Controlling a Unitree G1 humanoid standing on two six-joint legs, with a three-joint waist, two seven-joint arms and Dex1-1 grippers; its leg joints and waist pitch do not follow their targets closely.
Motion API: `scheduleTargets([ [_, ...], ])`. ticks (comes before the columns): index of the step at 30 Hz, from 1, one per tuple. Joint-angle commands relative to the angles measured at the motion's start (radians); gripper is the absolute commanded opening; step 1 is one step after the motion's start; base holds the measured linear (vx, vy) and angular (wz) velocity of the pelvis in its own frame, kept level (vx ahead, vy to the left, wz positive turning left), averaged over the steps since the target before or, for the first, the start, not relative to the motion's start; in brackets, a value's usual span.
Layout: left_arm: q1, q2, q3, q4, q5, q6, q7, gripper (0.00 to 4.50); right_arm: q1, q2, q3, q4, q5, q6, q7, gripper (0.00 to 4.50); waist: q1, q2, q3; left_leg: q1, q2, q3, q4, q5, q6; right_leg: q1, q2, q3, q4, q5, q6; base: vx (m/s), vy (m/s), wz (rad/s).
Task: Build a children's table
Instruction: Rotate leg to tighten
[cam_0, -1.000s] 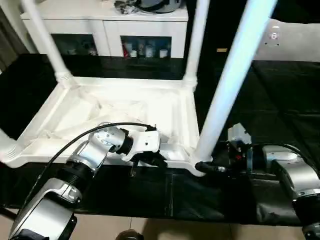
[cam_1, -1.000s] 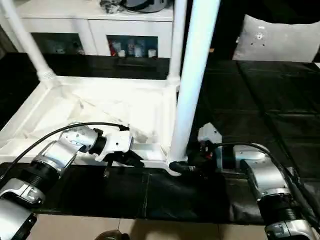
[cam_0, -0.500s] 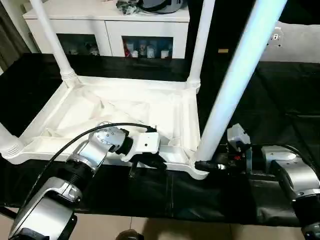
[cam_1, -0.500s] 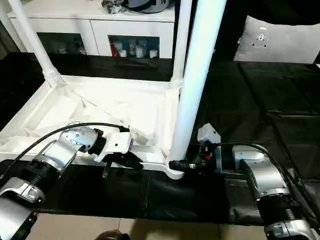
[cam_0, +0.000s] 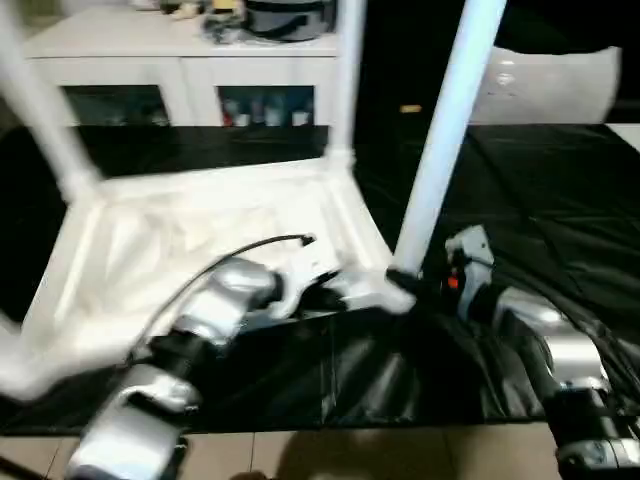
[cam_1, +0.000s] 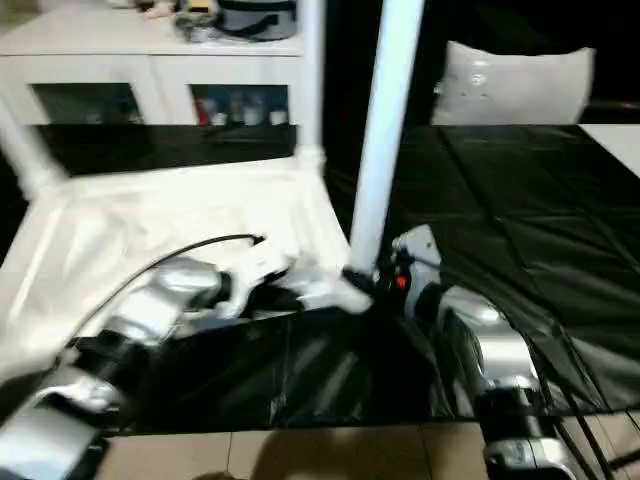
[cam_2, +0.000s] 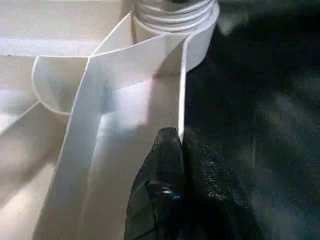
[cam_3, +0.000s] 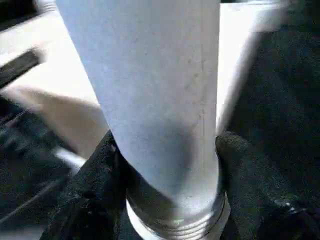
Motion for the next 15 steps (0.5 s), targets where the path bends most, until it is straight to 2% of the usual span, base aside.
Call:
scheduleTargets([
  [1, -0.038, -0.066, 0.029, 0.014, -0.014, 0.051, 0.145, 0.00, -0.017, 0.084, 0.035, 0.052, 0.009, 0.057, -0.080, 2.38, -0.006, -0.010, -0.040, 0.023, 0.063, -0.050, -0.087, -0.442, -0.034, 0.008, -0.102, 0.042, -0.110, -0.527, -0.114, 0.000, 0.000, 0.00],
  [2, -0.047, -0.087, 0.038, 0.021, -0.011, 0.061, 0.181, 0.00, -0.036, 0.099, 0.020, 0.082, 0.003, 0.038, -0.121, 2.38, -0.013, -0.010, -0.044, 0.014, 0.063, -0.050, -0.090, -0.418, -0.031, 0.013, -0.101, 0.043, -0.104, -0.468, -0.129, 0.000, 0.000, 0.00],
  [3, -0.050, -0.099, 0.044, 0.022, -0.008, 0.071, 0.202, 0.00, -0.046, 0.107, 0.013, 0.099, -0.004, 0.023, -0.144, 2.38, -0.012, -0.012, -0.050, 0.010, 0.064, -0.047, -0.087, -0.376, -0.022, 0.015, -0.102, 0.047, -0.100, -0.394, -0.145, 0.000, 0.000, 0.00],
  [4, -0.050, -0.107, 0.042, 0.014, -0.005, 0.080, 0.206, 0.00, -0.056, 0.115, 0.001, 0.120, -0.003, -0.005, -0.156, 2.38, -0.012, -0.013, -0.050, 0.007, 0.062, -0.039, -0.084, -0.338, -0.003, 0.014, -0.101, 0.051, -0.097, -0.330, -0.164, 0.000, 0.000, 0.00],
  [5, -0.049, -0.110, 0.041, 0.009, -0.004, 0.084, 0.208, 0.00, -0.060, 0.119, -0.005, 0.127, 0.000, -0.013, -0.158, 2.38, -0.012, -0.013, -0.047, 0.005, 0.060, -0.037, -0.083, -0.331, 0.007, 0.013, -0.101, 0.051, -0.097, -0.321, -0.171, 0.000, 0.000, 0.00],
  [6, -0.049, -0.109, 0.036, 0.001, 0.001, 0.081, 0.204, 0.00, -0.067, 0.122, -0.011, 0.137, 0.009, -0.026, -0.145, 2.73, -0.013, -0.014, -0.047, 0.004, 0.059, -0.036, -0.082, -0.332, 0.021, 0.015, -0.102, 0.049, -0.098, -0.339, -0.175, 0.000, 0.000, 0.00],
  [8, -0.043, -0.094, 0.021, -0.010, 0.014, 0.069, 0.186, 0.00, -0.068, 0.122, -0.014, 0.135, 0.004, -0.040, -0.140, 3.08, -0.012, -0.014, -0.049, 0.002, 0.060, -0.036, -0.082, -0.319, 0.031, 0.016, -0.103, 0.049, -0.098, -0.338, -0.174, 0.000, 0.000, 0.00],
  [10, -0.038, -0.075, 0.004, -0.013, 0.028, 0.045, 0.170, 0.00, -0.062, 0.115, -0.012, 0.127, 0.005, -0.051, -0.118, 3.15, -0.012, -0.013, -0.051, -0.002, 0.060, -0.035, -0.081, -0.300, 0.040, 0.019, -0.103, 0.051, -0.095, -0.301, -0.180, 0.000, 0.000, 0.00],
  [13, -0.027, -0.041, -0.022, -0.016, 0.045, 0.004, 0.138, 0.00, -0.042, 0.089, -0.014, 0.092, 0.011, -0.072, -0.065, 3.50, -0.009, -0.014, -0.055, -0.003, 0.061, -0.031, -0.078, -0.260, 0.055, 0.022, -0.102, 0.051, -0.089, -0.243, -0.194, 0.000, 0.000, 0.00],
  [15, -0.021, -0.017, -0.035, -0.016, 0.047, -0.010, 0.113, 0.00, -0.019, 0.053, -0.011, 0.061, 0.015, -0.089, -0.018, 3.62, -0.002, -0.015, -0.057, -0.005, 0.061, -0.028, -0.074, -0.212, 0.076, 0.024, -0.101, 0.051, -0.083, -0.182, -0.205, 0.000, 0.000, 0.00],
])
